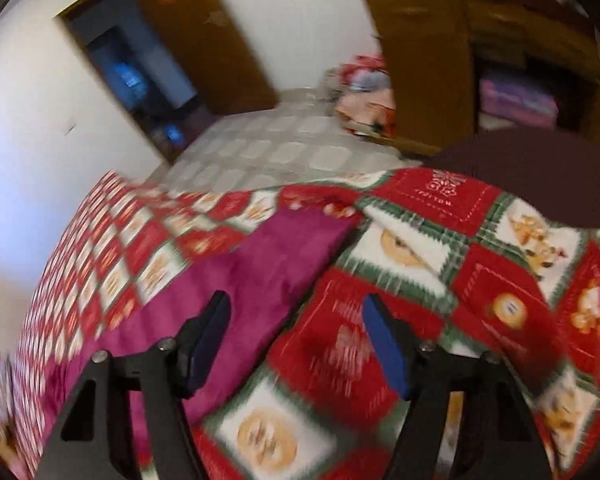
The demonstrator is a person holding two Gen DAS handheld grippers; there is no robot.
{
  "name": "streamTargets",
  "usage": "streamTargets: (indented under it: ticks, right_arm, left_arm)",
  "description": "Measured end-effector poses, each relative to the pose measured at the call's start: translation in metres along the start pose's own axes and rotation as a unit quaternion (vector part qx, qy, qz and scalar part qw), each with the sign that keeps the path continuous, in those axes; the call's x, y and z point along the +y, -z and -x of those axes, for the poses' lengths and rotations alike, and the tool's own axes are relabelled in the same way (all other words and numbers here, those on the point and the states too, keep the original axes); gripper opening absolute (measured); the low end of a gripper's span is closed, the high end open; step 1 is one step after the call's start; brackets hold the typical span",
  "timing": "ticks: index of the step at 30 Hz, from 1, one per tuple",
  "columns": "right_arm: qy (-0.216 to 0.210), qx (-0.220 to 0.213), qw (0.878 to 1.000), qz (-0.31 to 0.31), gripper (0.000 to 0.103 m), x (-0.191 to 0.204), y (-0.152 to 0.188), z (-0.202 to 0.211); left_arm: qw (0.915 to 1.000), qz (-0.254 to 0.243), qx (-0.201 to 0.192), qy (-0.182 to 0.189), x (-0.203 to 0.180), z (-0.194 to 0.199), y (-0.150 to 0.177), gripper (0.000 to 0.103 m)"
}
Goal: Fold large clothes
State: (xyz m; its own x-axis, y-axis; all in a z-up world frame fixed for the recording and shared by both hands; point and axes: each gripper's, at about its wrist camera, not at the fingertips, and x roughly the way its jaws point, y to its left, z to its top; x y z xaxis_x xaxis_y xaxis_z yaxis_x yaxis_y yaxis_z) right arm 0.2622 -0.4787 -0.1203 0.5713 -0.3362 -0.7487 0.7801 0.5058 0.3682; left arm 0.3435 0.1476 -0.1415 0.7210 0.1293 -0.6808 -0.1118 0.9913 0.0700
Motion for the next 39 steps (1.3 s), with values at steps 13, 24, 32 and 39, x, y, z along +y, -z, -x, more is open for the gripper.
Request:
streamTargets:
  ticks: [13, 24, 32, 39]
  right_arm:
    - [0.081, 0.008, 0.994, 0.071, 0.01, 0.017, -0.005, -0.058]
    - [-0.018, -0.104, 0.963, 0.248, 0.008, 0.137, 0.021, 0.067]
    - [-0.237, -0.061, 0.899, 0.362, 0.008, 0.272, 0.145, 0.149]
    - [-0.303, 0.038, 0.873, 0.38, 0.008, 0.326, 0.269, 0.11]
  left_arm:
    - [0.9968, 0.052, 0.06, 0.014, 0.008, -0.044, 0.023, 0.102]
    - [0.9938, 0.085, 0.058, 0.04, 0.017, -0.043, 0.028, 0.102]
    - [0.9922, 0.1, 0.052, 0.054, 0.022, -0.042, 0.03, 0.102]
    - [0.9907, 0.109, 0.044, 0.067, 0.027, -0.042, 0.032, 0.102]
